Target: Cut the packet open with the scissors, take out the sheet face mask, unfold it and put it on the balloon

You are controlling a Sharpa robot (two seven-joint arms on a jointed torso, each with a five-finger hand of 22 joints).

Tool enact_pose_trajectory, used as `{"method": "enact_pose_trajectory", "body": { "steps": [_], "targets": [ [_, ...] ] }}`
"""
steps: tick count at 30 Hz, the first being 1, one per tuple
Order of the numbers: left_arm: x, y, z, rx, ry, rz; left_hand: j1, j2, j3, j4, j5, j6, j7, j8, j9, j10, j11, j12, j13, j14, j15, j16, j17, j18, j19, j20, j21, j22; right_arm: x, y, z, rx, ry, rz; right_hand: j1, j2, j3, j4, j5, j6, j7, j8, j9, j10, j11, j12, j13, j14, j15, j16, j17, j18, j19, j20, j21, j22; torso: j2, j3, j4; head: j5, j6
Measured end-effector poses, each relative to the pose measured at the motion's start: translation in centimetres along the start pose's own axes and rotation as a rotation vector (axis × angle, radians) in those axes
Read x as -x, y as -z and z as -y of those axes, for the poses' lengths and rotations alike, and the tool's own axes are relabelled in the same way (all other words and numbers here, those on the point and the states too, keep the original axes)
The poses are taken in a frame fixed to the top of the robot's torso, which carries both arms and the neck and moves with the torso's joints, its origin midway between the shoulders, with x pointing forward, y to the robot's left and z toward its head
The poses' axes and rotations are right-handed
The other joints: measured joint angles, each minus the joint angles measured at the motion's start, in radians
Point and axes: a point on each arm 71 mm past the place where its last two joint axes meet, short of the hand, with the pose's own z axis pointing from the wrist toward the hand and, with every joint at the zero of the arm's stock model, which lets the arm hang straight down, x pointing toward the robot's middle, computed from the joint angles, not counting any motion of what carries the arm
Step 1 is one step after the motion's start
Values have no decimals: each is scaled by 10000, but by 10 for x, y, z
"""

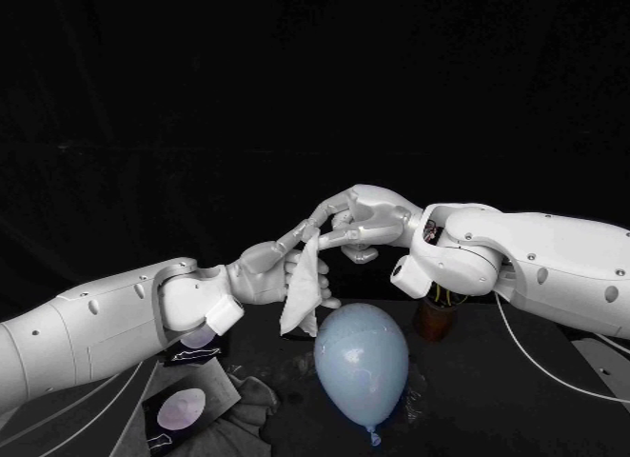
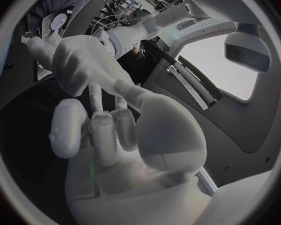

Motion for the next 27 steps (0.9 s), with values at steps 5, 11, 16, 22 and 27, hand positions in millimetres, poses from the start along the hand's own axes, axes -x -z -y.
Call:
{"method": "enact_pose_trajectory", "body": {
  "steps": [5, 11, 16, 22, 27],
  "targets": [
    [2, 1, 1, -62, -77, 269, 358, -41, 26, -26, 0, -132, 24, 44, 112, -98, 98, -43, 37, -283, 60, 0, 146, -3, -105, -15, -100, -19, 3, 3, 1, -51, -36, 81, 0, 0, 0, 0, 0, -1, 0, -2, -3, 14, 14, -1, 3, 0, 0, -5, 1, 0, 0, 0, 0, 5, -1, 0, -4, 6, -15],
    [4, 1, 2, -202, -150, 562, 1379, -148, -264, -48, 0, -372, 78, 51, 291, -495, 228, -87, 125, -972, 185, 149, 414, -4, -339, -21, -246, -26, 8, 6, 4, -133, -65, 204, 0, 0, 0, 0, -1, -2, -1, -12, -5, 25, 25, -3, 4, 0, 0, -8, 4, 0, 0, 0, 0, 5, -1, 1, -7, 15, -42],
    [4, 2, 2, -334, -213, 659, 2685, -610, -607, -129, 0, -568, 96, 99, 412, -742, 264, -86, 216, -1447, 252, 492, 661, -159, -419, -21, -322, -26, 15, 7, 8, -265, -62, 427, 0, 0, 0, 0, -1, -4, -3, -12, 5, 25, 25, -21, 4, 0, 0, -33, 9, 1, 0, 0, 0, 4, 0, 2, -10, 16, -59],
    [-1, 2, 2, -440, -266, 471, 4570, -1682, -1260, -344, 0, -809, 96, 101, 475, -894, 281, 236, 399, -1996, 322, 974, 976, -242, -563, -21, -396, -17, 21, 5, 15, -432, -98, 649, 0, 0, 0, 0, -1, -29, -5, 26, 5, 24, 23, -21, 0, 0, 0, 1, 8, 0, -35, 35, 0, -1, 2, 6, -10, 14, -96],
    [-4, 2, 3, -522, -301, 300, 5556, -2112, -1694, -360, 0, -880, 96, 101, 519, -930, 246, 475, 562, -2234, 303, 1333, 1191, -242, -562, -21, -396, -12, 25, 7, 22, -582, -182, 816, 0, 0, -4, 4, -1, -30, -5, 27, 2, 22, 22, -21, -4, 0, 0, 0, 8, -1, -35, 35, -1, -3, 10, 5, -4, 25, -118]
  ]
}}
